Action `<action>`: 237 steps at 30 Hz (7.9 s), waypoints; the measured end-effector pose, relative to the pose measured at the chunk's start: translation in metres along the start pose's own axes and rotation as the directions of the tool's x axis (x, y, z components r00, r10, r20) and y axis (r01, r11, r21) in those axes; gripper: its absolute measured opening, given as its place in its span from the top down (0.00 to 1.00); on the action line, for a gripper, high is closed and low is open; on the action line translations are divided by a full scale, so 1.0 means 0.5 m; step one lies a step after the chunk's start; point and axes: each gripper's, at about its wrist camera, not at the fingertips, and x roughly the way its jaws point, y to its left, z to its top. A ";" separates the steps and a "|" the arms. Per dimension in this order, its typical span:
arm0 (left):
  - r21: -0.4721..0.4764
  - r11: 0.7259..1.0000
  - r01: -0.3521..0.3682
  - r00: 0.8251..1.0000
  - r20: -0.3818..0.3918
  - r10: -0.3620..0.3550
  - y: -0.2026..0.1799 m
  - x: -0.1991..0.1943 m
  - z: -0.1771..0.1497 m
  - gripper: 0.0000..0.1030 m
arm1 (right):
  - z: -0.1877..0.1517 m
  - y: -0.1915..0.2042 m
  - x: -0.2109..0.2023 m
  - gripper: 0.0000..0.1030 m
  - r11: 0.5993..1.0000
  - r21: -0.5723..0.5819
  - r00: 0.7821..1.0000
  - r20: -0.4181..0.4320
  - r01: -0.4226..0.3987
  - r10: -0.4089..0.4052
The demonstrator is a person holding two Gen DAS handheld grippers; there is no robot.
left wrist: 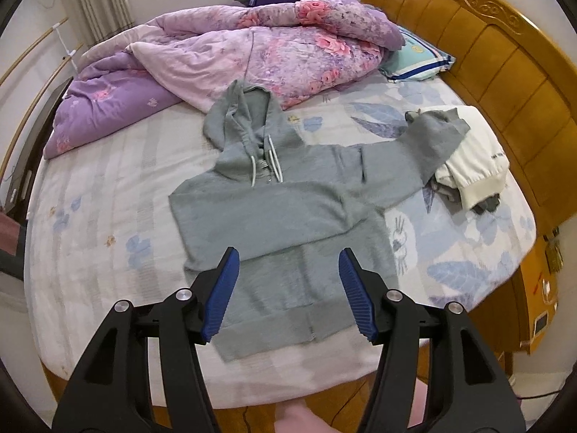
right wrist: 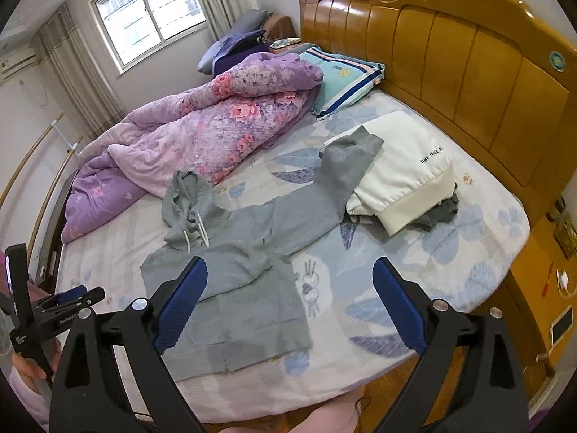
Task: Fold large clothes
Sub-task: 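Move the right tool to the other sleeve cuff and close on it, then fold the sleeve across the body with the right tool while the left tool pins the hoodie, then release the sleeve from the right tool and flatten the fold, then move both open tools toward the hoodie's hood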
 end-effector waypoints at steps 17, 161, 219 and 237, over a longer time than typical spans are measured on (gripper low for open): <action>-0.175 0.984 -0.028 0.991 -0.137 0.004 -0.184 0.162 0.143 0.43 | 0.270 -0.269 0.245 0.09 0.985 -0.047 0.984 -0.069 -0.165 0.162; -0.250 0.939 -0.235 0.886 -0.453 0.100 0.295 0.708 0.033 0.82 | -0.050 0.157 0.891 0.35 0.986 -0.089 0.685 -0.728 -0.141 0.032; -0.256 0.952 -0.169 0.985 -0.087 0.151 0.130 -0.125 -0.043 0.55 | 0.054 0.331 0.156 0.13 0.923 -0.169 0.860 -0.450 -0.344 0.239; -0.171 0.984 -0.054 0.998 -0.048 0.046 0.385 -0.049 0.128 0.44 | 0.145 0.515 0.199 0.13 0.972 -0.092 0.932 -0.317 -0.217 0.178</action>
